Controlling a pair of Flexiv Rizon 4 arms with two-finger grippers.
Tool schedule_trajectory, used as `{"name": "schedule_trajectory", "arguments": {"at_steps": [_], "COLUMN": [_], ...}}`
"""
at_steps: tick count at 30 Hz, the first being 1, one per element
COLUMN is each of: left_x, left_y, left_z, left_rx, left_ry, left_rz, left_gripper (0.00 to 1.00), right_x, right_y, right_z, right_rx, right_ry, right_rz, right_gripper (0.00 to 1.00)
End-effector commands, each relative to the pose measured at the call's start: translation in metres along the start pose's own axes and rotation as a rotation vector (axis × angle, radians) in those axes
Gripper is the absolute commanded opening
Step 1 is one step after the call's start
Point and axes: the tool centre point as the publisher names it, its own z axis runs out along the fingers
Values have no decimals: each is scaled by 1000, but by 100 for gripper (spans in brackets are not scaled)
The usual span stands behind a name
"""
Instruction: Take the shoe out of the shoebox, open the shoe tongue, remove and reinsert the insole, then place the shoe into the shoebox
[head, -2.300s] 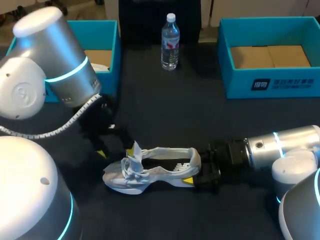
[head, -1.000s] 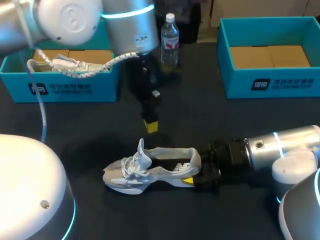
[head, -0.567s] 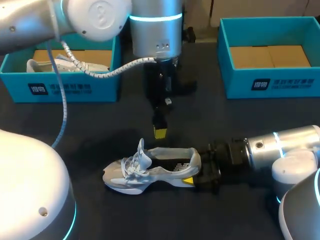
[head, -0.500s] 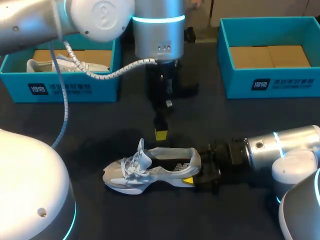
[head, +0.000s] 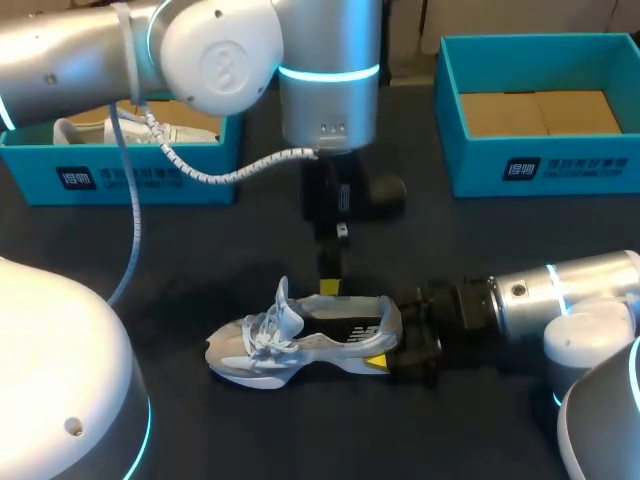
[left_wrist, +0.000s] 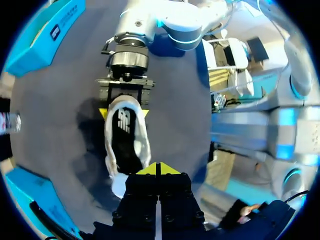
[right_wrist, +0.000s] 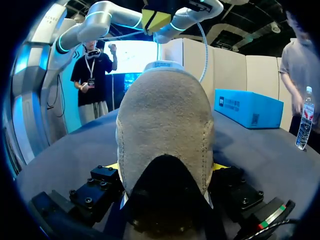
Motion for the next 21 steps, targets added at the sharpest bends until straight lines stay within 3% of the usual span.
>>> {"name": "schedule_trajectory", "arguments": {"at_steps": [1,13,14,16,19,21], "left_x": [2,2,-3,-18,-25,-25], "left_y": [-1,-1,-3,-8,-9,-9], "left_z": [40,40,45,53,54,54], "left_rx": [12,12,34,43,110,110], "left_ry": [-58,-58,-112,-74,-59,-59], "left_rz": [135,135,154,131,176,176], "left_gripper": [0,0,0,0,0,0], "right_x": [1,1,1,1,1,1], "right_y": [1,1,1,1,1,1], "right_z": [0,0,0,0,0,0], "right_rx": [3,3,3,3,3,3], "right_ry": [-2,-2,-2,-2,-2,-2], "right_rz": [-1,-1,-1,-1,-1,-1], "right_gripper": [0,0,0,0,0,0]}}
